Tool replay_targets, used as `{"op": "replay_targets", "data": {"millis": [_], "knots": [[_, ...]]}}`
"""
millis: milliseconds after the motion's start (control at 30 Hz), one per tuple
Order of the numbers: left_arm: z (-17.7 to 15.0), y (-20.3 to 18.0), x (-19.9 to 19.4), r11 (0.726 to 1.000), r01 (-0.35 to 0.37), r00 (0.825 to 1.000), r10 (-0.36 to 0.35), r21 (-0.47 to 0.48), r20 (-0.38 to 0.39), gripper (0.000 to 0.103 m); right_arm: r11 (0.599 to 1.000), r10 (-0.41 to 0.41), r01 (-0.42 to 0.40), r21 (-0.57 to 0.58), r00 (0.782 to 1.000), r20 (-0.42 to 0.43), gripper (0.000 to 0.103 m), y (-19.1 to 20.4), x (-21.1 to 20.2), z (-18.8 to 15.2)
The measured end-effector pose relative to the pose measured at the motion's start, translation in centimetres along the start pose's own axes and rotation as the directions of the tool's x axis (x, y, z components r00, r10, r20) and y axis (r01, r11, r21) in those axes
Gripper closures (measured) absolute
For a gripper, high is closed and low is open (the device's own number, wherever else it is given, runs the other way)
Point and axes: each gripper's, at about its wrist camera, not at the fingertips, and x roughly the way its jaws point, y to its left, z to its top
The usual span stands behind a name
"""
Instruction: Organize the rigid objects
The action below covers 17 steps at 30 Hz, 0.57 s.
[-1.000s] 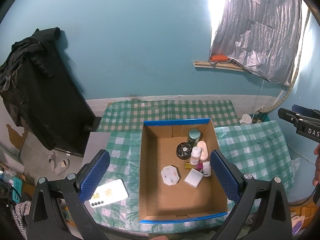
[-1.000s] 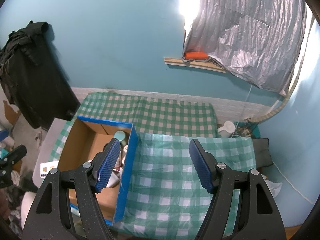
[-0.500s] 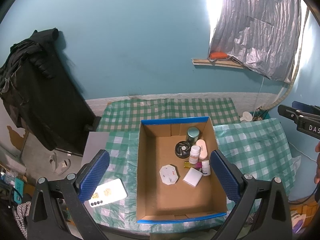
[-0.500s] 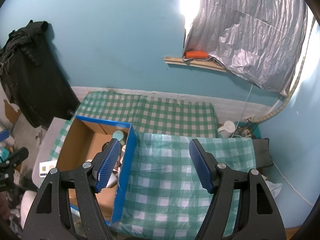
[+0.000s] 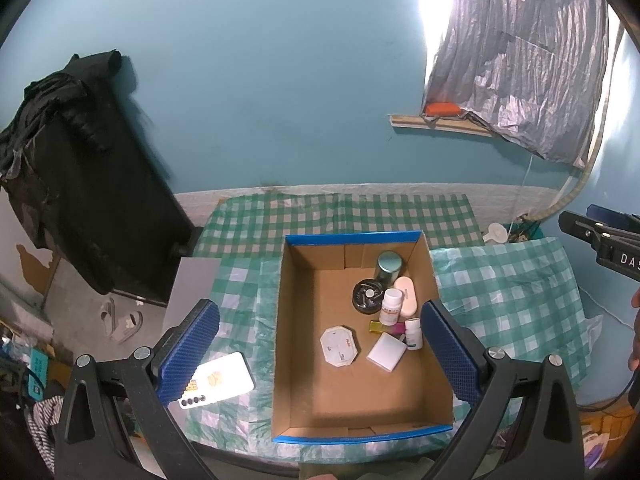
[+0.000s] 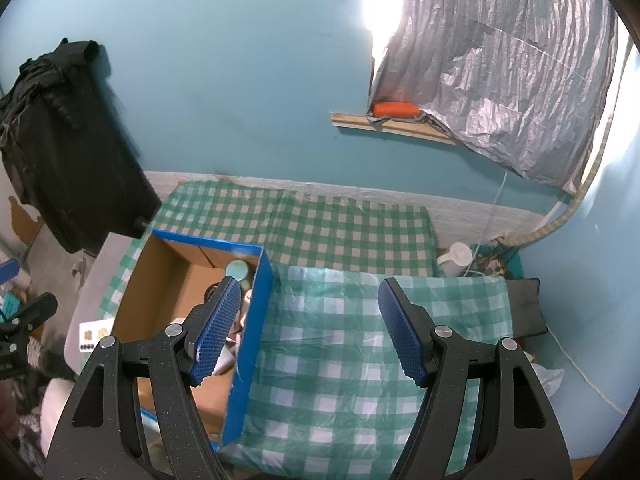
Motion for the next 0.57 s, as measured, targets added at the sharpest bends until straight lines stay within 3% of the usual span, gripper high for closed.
{"op": "replay_targets", "data": {"millis": [567], "knots": [[0.02,-0.7,0.5,1.0,-0.005,1.0,0.005,0.02,-0.004,0.002,1.0,0.005,-0.005,0.013,1.0,-0.009,0.032,-0.41,0.63,-0.63]]}}
